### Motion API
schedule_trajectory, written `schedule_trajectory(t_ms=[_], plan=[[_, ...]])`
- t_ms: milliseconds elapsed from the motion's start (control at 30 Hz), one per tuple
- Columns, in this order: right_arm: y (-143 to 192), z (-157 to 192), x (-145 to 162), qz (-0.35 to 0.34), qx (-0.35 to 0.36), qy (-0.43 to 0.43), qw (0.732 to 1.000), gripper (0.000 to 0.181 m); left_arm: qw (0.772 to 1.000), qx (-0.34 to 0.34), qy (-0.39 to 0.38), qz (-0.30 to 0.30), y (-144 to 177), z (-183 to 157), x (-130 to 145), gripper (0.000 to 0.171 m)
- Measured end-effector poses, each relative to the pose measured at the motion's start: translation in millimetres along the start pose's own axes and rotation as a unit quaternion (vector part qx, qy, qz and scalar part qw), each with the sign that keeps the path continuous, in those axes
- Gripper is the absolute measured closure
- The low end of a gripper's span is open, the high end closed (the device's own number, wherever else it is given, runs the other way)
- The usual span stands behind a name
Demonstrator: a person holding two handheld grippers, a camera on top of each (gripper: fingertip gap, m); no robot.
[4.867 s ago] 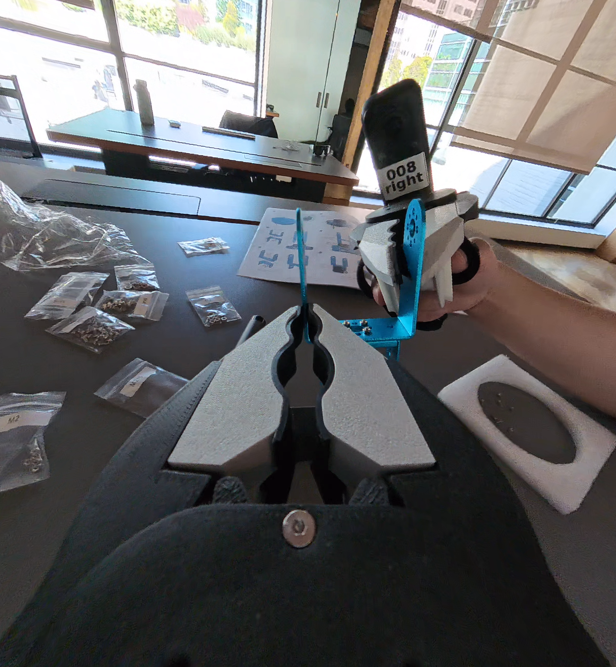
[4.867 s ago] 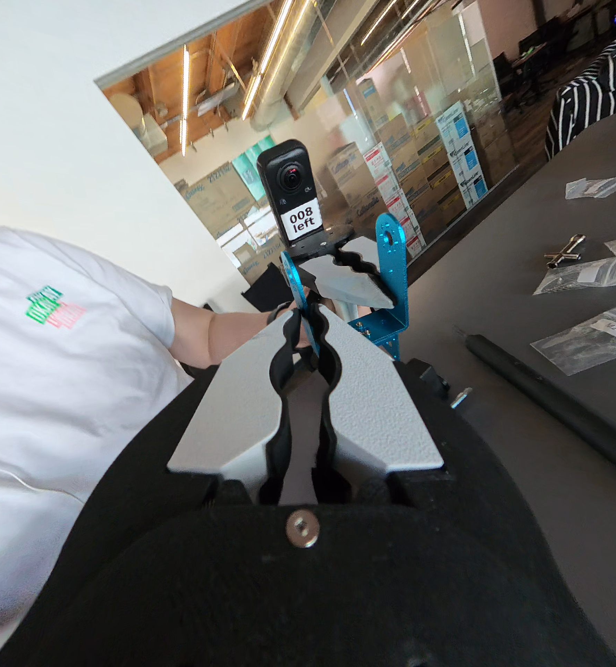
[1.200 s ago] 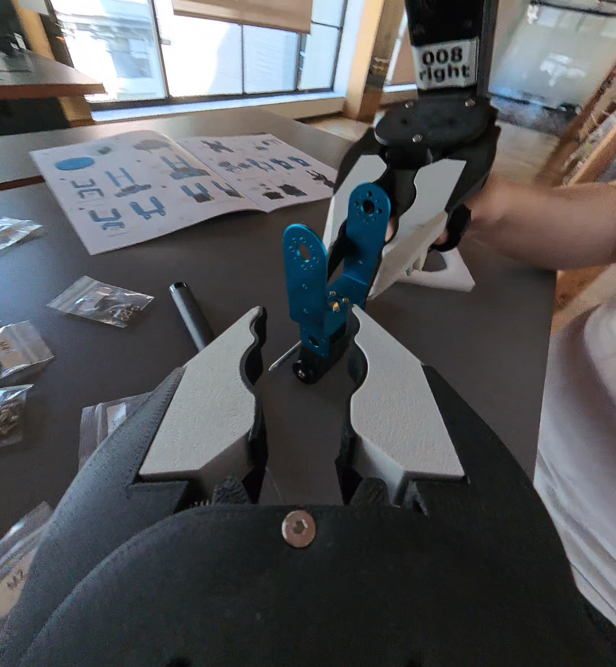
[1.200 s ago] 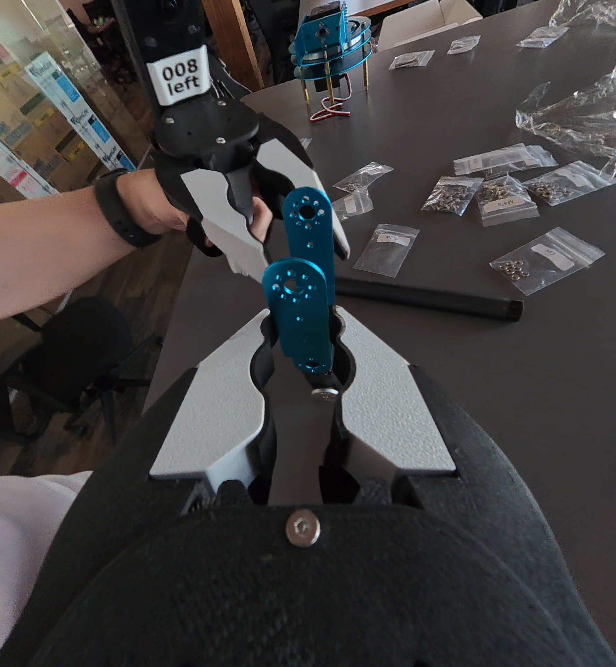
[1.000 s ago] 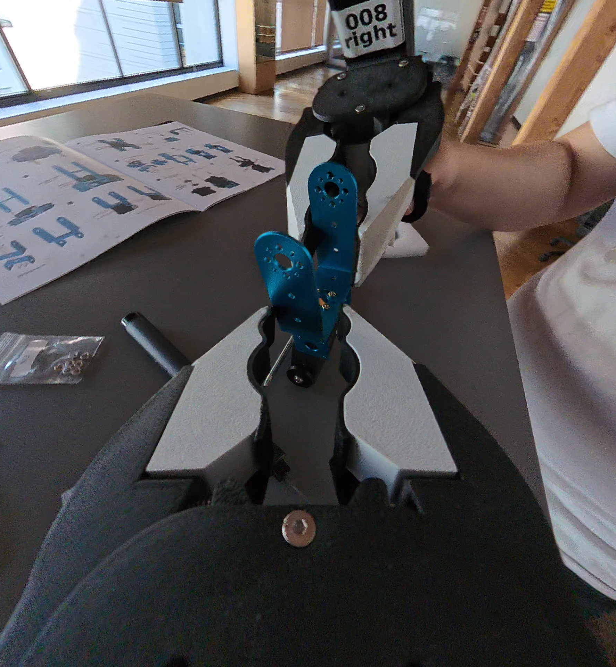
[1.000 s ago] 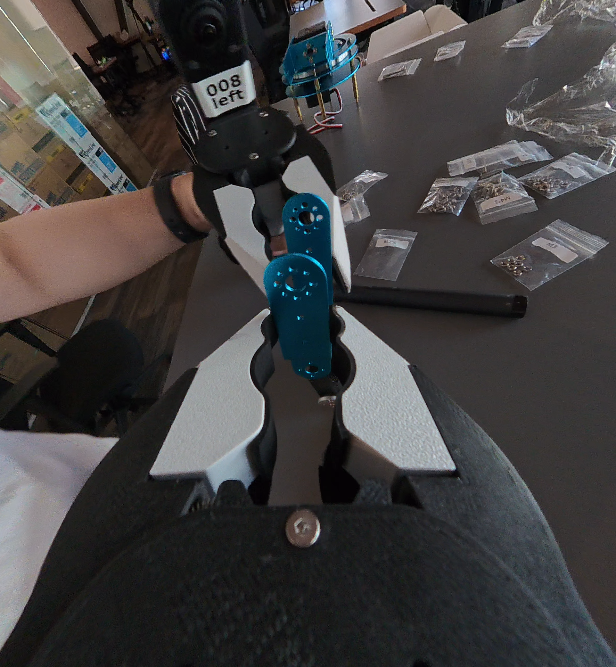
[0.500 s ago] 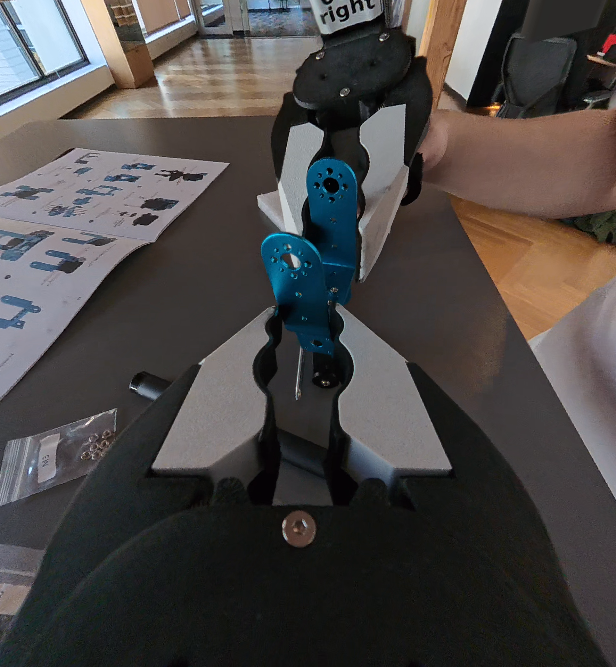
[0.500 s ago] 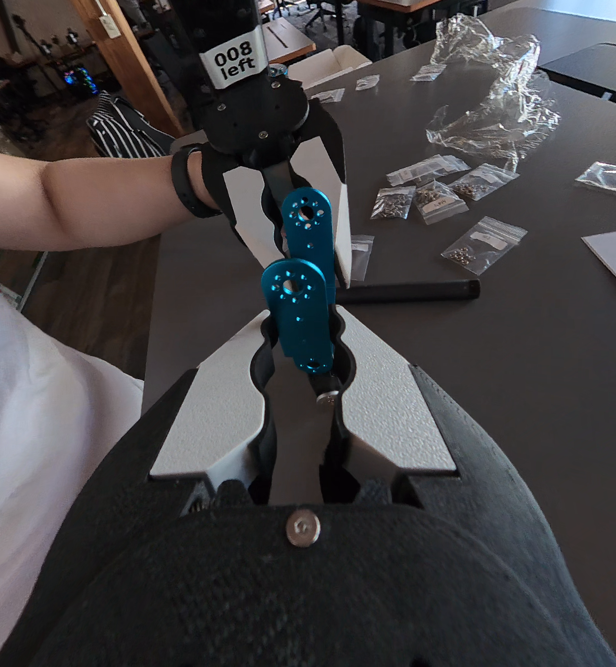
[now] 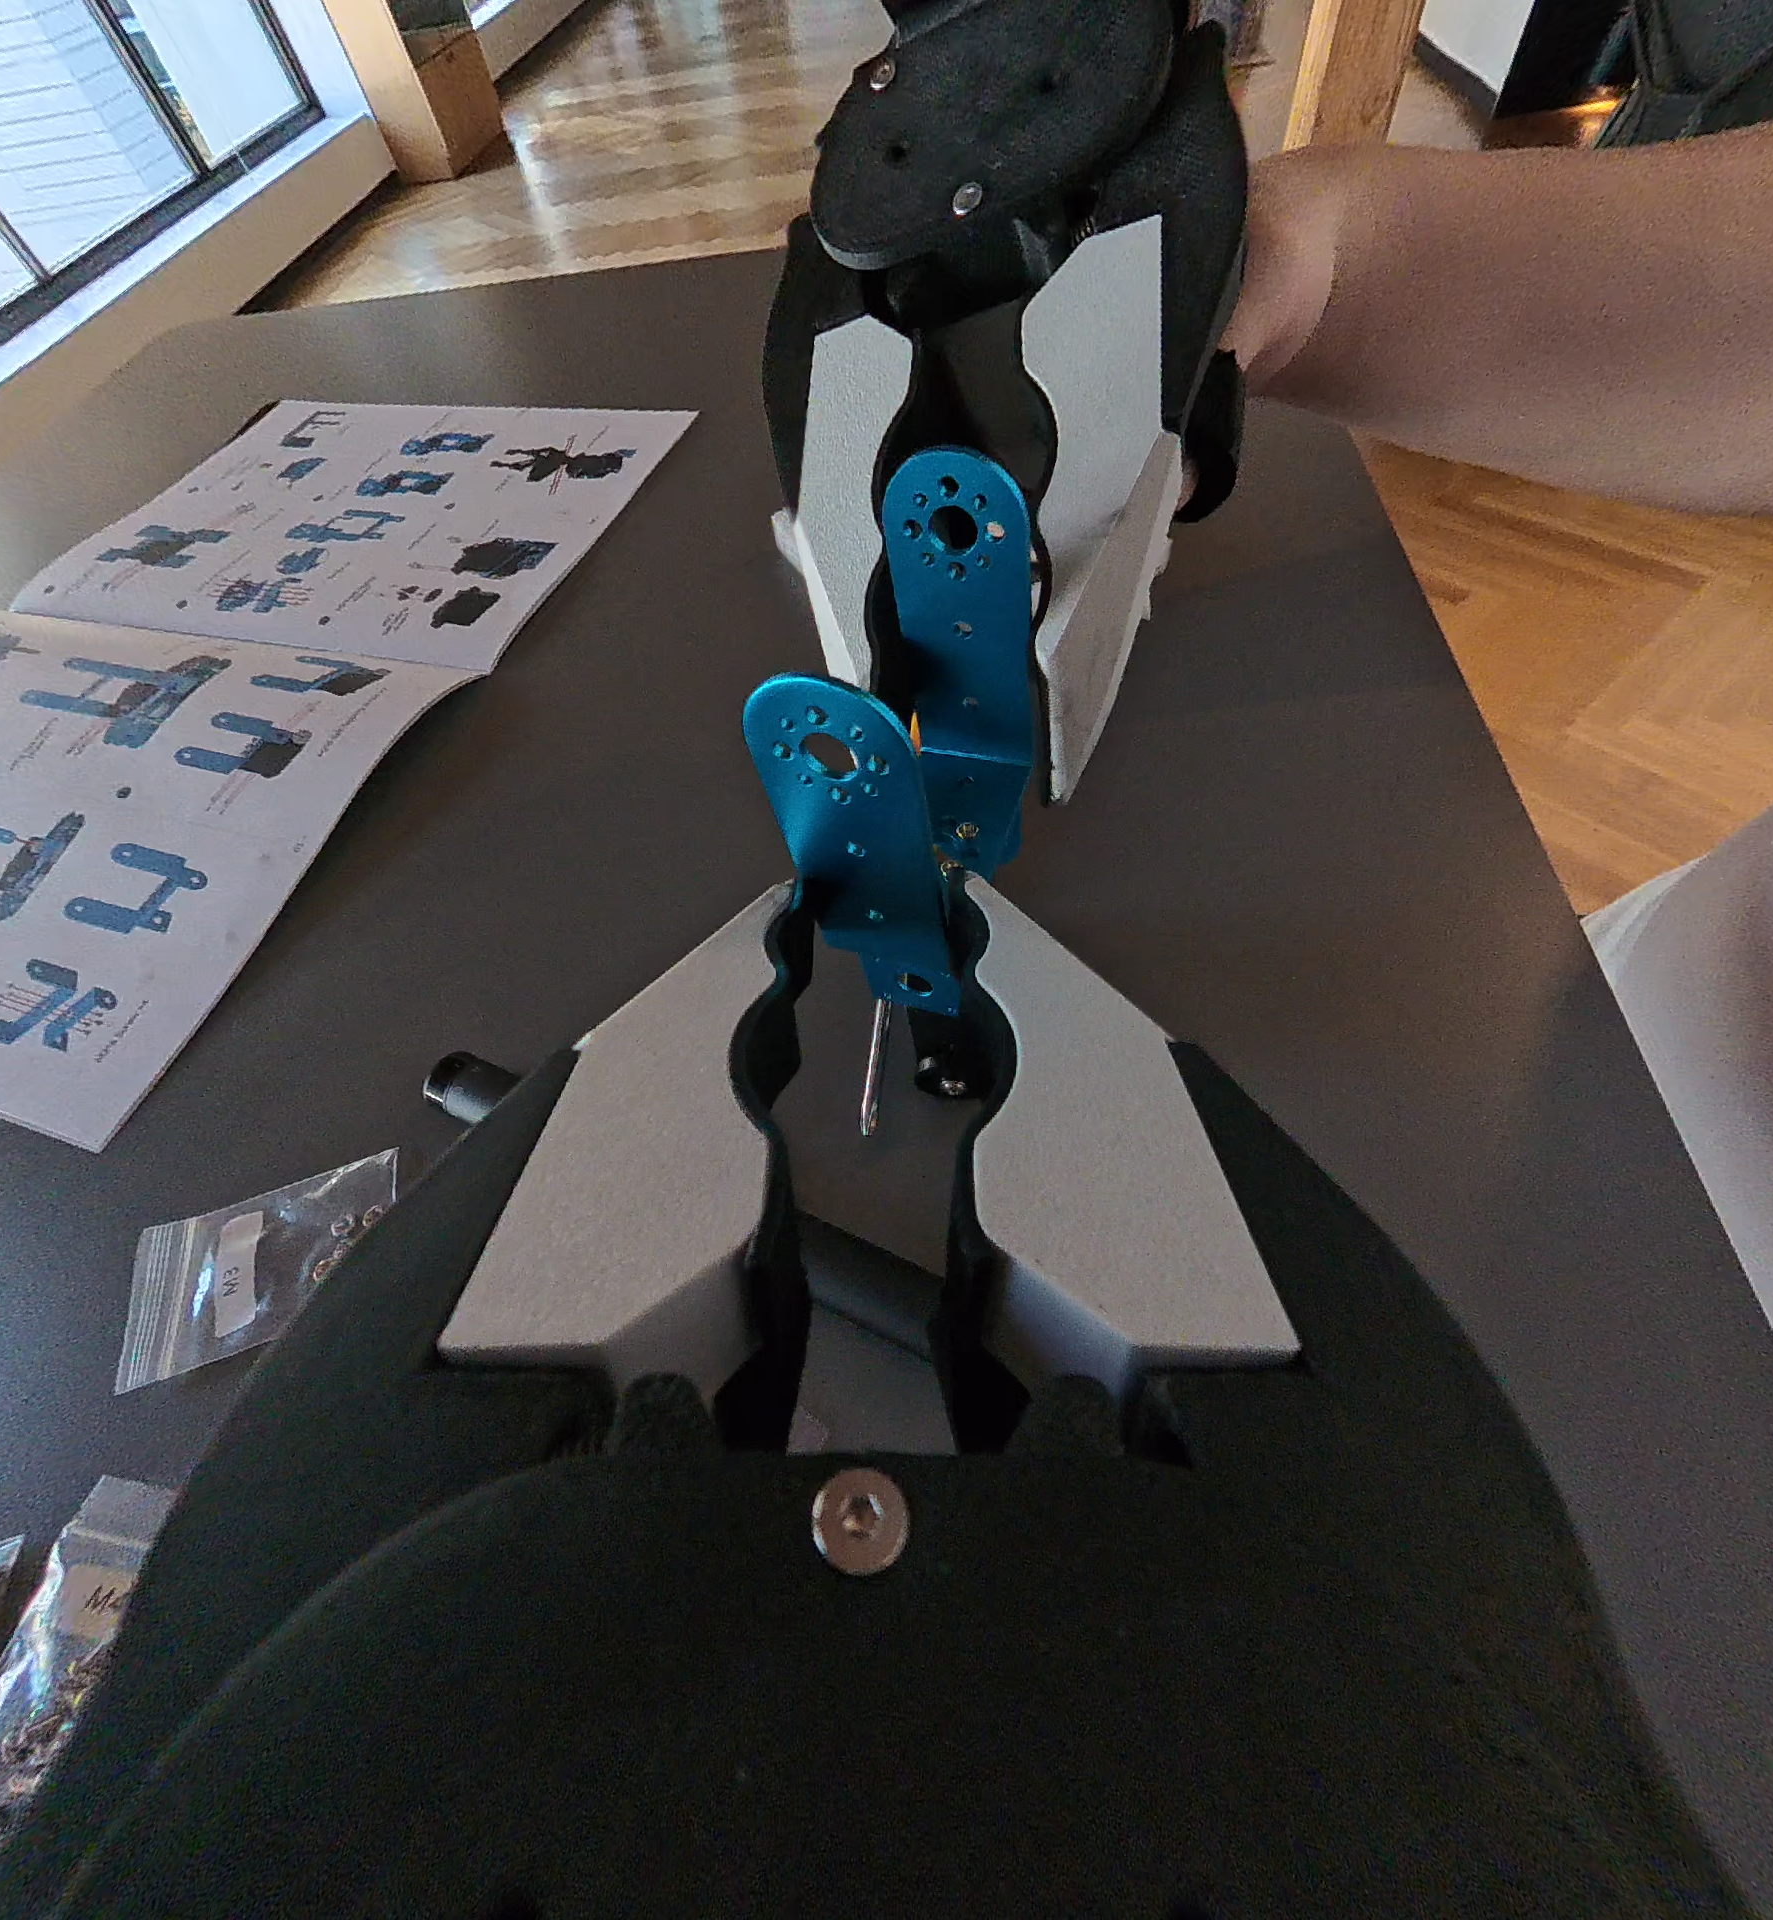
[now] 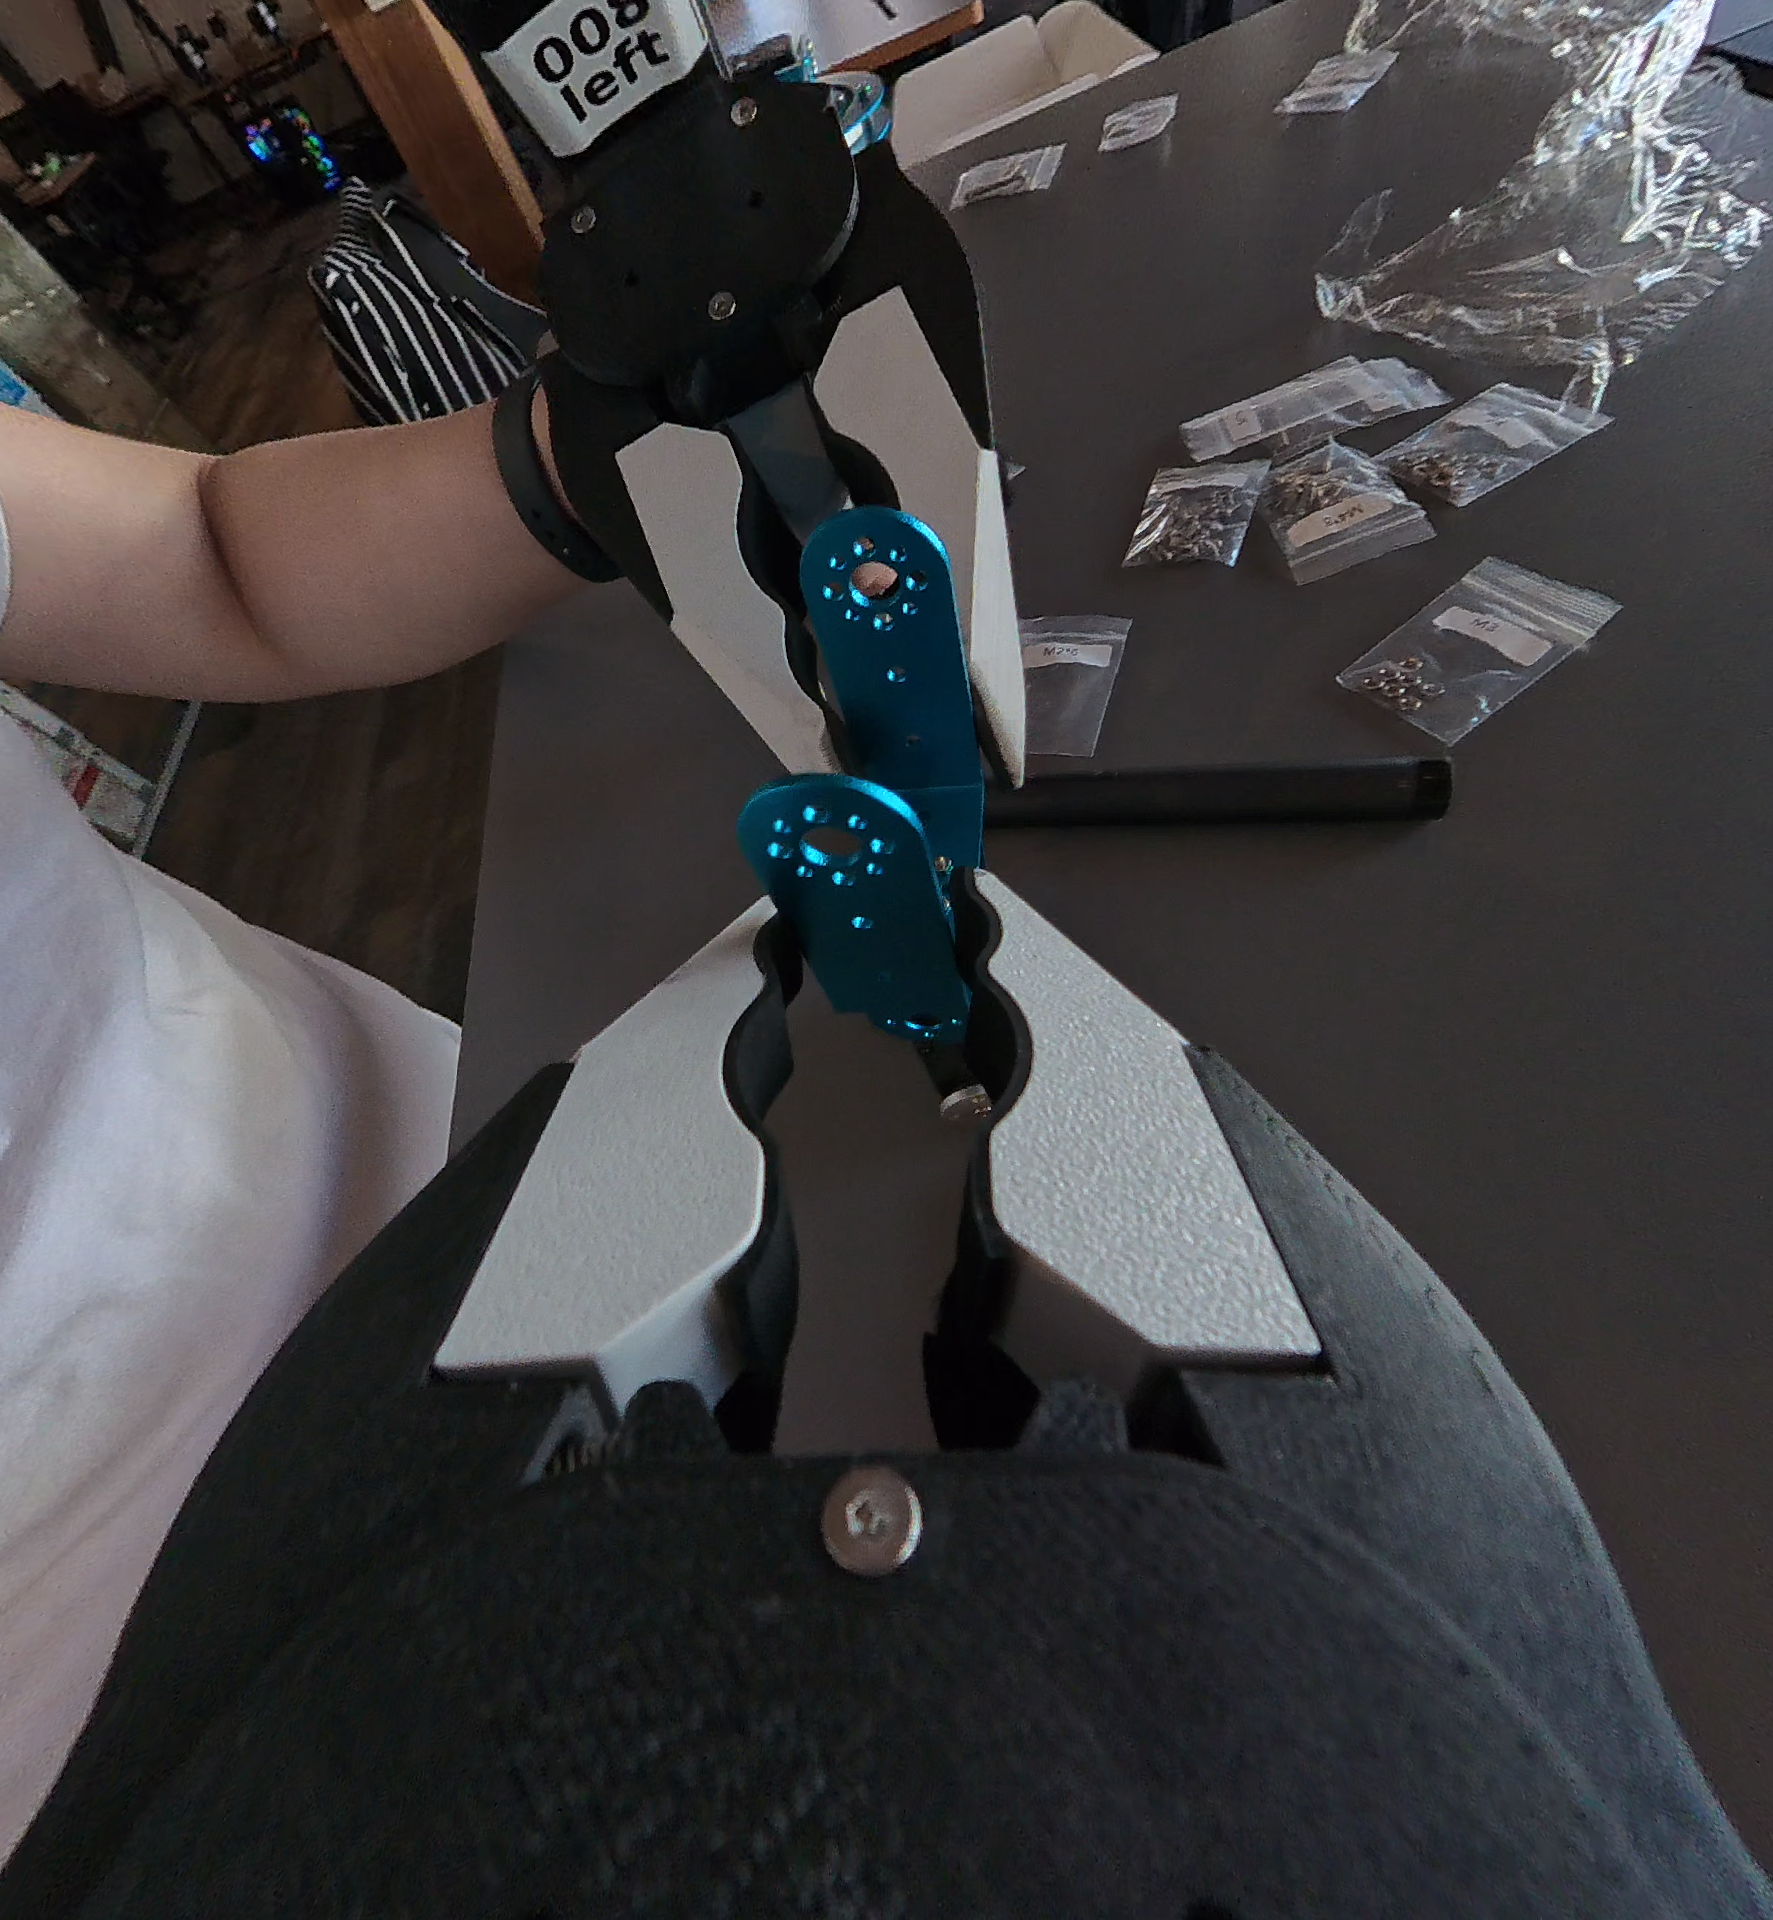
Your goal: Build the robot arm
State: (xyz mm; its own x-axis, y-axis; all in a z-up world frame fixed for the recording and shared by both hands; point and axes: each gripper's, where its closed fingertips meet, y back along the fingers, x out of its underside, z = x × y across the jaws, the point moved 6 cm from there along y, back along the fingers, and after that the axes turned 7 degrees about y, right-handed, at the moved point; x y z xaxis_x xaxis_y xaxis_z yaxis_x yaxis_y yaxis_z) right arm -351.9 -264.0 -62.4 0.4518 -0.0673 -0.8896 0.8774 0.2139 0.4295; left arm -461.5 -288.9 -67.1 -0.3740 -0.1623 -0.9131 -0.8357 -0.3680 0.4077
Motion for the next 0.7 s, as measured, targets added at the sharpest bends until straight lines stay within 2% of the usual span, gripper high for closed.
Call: schedule_trajectory(t_ms=[700], plan=[[1, -9, -6, 0.081, -0.106, 0.042, 0.99, 0.152, 0.997, -0.07, 0.042, -0.002, 1, -11, 1, 0.147]])
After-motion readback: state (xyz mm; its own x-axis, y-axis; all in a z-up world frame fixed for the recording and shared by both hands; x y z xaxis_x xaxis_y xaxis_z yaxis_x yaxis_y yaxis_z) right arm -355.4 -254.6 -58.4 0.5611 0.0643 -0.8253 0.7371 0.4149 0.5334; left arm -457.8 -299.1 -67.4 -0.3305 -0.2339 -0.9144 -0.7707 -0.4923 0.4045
